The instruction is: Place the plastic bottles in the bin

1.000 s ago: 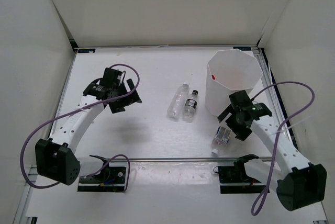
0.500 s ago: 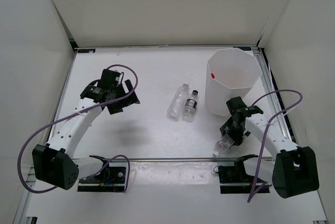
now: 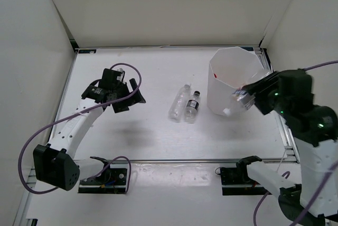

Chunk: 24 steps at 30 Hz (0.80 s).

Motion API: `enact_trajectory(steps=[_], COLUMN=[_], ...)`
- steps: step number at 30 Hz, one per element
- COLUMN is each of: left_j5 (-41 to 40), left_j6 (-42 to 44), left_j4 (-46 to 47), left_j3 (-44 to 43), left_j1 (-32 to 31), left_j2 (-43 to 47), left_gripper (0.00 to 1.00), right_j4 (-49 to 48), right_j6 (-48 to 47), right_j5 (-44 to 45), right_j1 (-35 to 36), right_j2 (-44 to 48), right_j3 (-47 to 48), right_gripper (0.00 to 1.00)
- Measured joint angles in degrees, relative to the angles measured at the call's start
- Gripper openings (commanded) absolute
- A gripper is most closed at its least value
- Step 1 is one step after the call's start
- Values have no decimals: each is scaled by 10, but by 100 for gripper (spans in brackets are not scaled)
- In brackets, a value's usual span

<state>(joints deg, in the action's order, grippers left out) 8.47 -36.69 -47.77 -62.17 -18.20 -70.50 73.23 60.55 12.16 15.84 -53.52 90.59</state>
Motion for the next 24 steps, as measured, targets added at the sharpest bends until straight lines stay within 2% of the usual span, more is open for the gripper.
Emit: enact_trajectory(steps=[4,8,11,13,14,15,18,21,24], left_j5=[40,41,39,38,36,33,36,56,114], left_j6=[2,-3,-6,-6,-4,-1,8,20,45], left_j4=[28,41,49,59,58,61,64,76,95], left_j3=[-1,-7,-25,-47,-62,-81,-149,-221,-275], left_j1=[0,-7,-17,-28,-33,-39,-49,-51,-52], left_j2=[-27,-70,-108,-137,-153,-170,-221,-274,-329], left_gripper=[100,100,100,100,100,100,100,100,100], right_j4=[-1,-64,-131,-160,-173,-177,-147,-126,-127], right_j6=[-49,-148,-214,-250,-269,-276,-282,-260,-250], right_j5=[66,159,219,245,255,259,268,256,212], right_j1=[0,0,0,0,0,1,9,16,16], right_j2=[-39,-99,-162,-215,-247,-265,-315,-300,-229], right_j3=[169,188,154,135,125,122,140,153,135], right_gripper=[21,25,37,57,74,78,100,100,100])
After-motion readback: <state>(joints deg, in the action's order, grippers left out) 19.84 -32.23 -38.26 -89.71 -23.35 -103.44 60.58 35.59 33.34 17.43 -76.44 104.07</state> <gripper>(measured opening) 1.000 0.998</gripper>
